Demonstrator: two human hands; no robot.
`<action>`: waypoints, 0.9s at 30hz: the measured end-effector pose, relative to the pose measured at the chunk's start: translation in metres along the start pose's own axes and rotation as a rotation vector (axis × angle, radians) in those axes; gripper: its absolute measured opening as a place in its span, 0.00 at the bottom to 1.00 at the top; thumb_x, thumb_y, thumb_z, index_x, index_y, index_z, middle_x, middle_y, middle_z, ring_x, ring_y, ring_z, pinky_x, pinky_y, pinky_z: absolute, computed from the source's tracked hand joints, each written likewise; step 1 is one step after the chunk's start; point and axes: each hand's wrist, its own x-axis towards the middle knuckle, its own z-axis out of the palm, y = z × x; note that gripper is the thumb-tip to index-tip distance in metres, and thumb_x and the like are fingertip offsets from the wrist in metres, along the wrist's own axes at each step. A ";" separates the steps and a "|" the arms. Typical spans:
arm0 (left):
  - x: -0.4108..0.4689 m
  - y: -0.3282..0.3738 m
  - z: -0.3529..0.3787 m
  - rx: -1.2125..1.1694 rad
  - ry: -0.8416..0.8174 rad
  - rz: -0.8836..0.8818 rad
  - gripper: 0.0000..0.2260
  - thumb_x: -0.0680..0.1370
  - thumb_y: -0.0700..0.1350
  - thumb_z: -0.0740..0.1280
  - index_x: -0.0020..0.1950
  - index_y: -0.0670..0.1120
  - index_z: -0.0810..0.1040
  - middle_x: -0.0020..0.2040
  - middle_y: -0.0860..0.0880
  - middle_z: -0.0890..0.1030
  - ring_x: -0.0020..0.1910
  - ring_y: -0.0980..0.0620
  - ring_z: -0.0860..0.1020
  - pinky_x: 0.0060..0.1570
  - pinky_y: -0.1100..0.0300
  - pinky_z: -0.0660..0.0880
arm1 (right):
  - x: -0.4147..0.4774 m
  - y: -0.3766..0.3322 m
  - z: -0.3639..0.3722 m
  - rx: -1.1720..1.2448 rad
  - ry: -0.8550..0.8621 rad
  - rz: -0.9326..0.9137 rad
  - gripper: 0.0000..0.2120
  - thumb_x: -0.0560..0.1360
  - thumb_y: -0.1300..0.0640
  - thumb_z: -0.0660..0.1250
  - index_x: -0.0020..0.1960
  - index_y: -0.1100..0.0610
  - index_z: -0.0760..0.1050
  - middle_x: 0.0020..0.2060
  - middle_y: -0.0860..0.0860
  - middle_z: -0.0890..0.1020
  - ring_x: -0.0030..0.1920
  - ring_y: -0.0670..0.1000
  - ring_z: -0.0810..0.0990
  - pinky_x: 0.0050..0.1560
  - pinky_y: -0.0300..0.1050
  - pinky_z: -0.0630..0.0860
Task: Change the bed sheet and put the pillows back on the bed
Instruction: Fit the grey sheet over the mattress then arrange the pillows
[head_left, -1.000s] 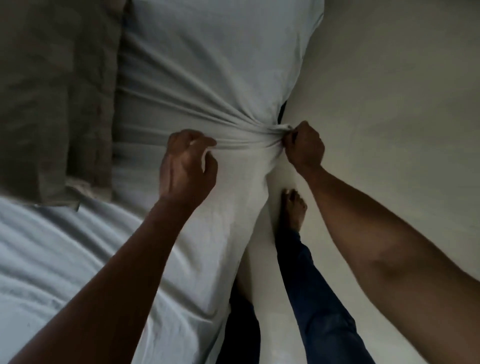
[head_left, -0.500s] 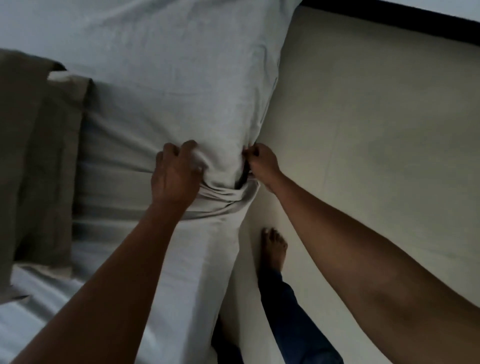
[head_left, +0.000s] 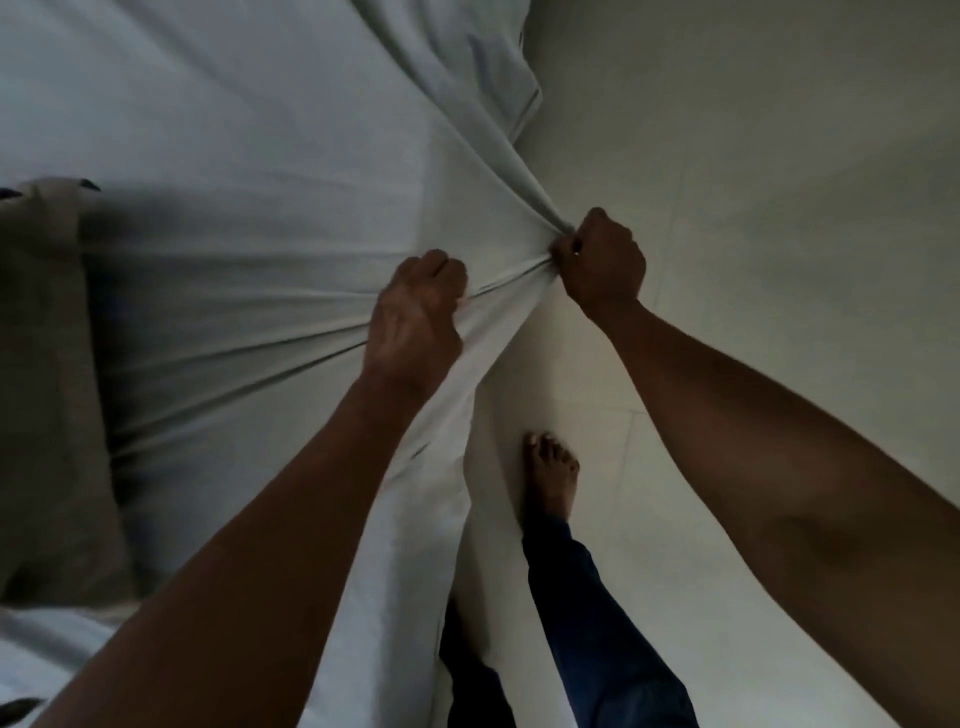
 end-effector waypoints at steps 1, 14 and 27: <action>0.004 0.002 0.002 0.001 -0.016 0.036 0.08 0.69 0.29 0.60 0.39 0.41 0.73 0.40 0.43 0.75 0.38 0.41 0.74 0.34 0.48 0.71 | 0.006 -0.006 0.002 0.004 -0.028 0.021 0.16 0.79 0.49 0.63 0.57 0.61 0.73 0.51 0.59 0.82 0.51 0.61 0.81 0.45 0.52 0.74; -0.036 -0.032 -0.034 0.074 0.165 -0.227 0.11 0.80 0.45 0.67 0.60 0.42 0.79 0.58 0.41 0.76 0.56 0.41 0.73 0.57 0.49 0.71 | -0.128 -0.042 0.066 0.962 -0.800 0.598 0.42 0.61 0.29 0.72 0.63 0.58 0.76 0.54 0.52 0.83 0.55 0.56 0.81 0.58 0.48 0.78; -0.035 -0.030 -0.032 0.160 -0.013 -0.184 0.22 0.74 0.43 0.65 0.69 0.49 0.75 0.71 0.39 0.72 0.70 0.38 0.70 0.68 0.48 0.67 | -0.165 0.012 0.101 0.460 -0.518 0.375 0.12 0.78 0.47 0.70 0.44 0.56 0.77 0.43 0.54 0.81 0.50 0.57 0.80 0.43 0.45 0.67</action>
